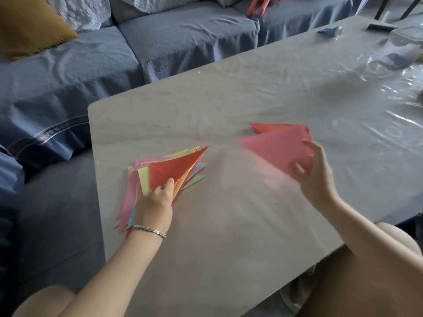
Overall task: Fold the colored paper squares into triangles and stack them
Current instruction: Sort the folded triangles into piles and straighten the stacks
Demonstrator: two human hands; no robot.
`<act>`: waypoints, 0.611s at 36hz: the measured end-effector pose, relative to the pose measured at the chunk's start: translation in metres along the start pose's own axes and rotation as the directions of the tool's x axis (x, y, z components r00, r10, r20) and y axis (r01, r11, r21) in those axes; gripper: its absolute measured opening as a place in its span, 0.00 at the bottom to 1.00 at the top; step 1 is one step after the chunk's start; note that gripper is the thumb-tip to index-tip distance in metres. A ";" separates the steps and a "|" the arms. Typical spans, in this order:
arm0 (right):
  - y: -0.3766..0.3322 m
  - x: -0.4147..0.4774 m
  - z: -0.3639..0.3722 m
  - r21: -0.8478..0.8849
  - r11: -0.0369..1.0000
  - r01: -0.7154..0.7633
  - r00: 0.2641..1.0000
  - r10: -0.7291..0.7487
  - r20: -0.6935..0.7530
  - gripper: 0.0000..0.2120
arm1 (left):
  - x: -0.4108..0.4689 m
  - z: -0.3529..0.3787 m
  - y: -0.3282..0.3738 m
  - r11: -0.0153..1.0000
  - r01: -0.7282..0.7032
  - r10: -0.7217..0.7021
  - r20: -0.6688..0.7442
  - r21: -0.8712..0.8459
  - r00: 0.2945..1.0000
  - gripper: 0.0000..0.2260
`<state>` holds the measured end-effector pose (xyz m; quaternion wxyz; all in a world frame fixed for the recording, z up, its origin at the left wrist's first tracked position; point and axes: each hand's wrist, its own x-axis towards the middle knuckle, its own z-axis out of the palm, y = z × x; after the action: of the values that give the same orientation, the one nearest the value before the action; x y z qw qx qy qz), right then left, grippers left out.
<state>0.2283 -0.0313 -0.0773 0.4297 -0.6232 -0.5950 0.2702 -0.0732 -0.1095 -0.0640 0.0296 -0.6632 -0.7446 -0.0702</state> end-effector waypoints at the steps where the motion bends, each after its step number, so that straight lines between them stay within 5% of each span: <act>1: -0.002 0.010 -0.005 -0.031 0.999 0.038 0.998 -0.040 -0.057 0.21 | 0.000 0.003 -0.001 0.999 -0.039 0.041 -0.094 0.018 0.995 0.24; 6: 0.003 0.053 -0.012 -0.128 0.992 0.004 0.999 -0.010 -0.050 0.14 | -0.003 -0.006 0.023 0.977 -0.203 0.175 -0.307 -0.061 0.935 0.17; 13: 0.029 0.064 -0.011 -0.451 0.861 -0.235 0.954 0.294 0.063 0.17 | -0.008 -0.003 0.051 0.920 -0.357 0.292 -0.329 -0.160 0.898 0.19; 15: 0.024 0.057 -0.011 -0.547 0.827 -0.132 0.980 0.193 0.055 0.17 | -0.011 0.004 0.055 0.913 -0.377 0.322 -0.294 -0.154 0.900 0.18; 18: 0.009 0.035 -0.011 -0.465 0.884 0.047 0.998 -0.017 0.068 0.14 | -0.014 0.014 0.061 0.906 -0.398 0.358 -0.242 -0.145 0.902 0.18; 22: -0.007 -0.011 -0.001 -0.334 0.862 0.382 0.919 -0.317 0.235 0.07 | -0.010 0.025 0.068 0.919 -0.377 0.361 -0.140 -0.112 0.922 0.19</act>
<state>0.2235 -0.0429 -0.0728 0.2921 -0.5489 -0.7736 0.1224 -0.0038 -0.1084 -0.0860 0.0402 -0.7870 -0.5964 -0.1527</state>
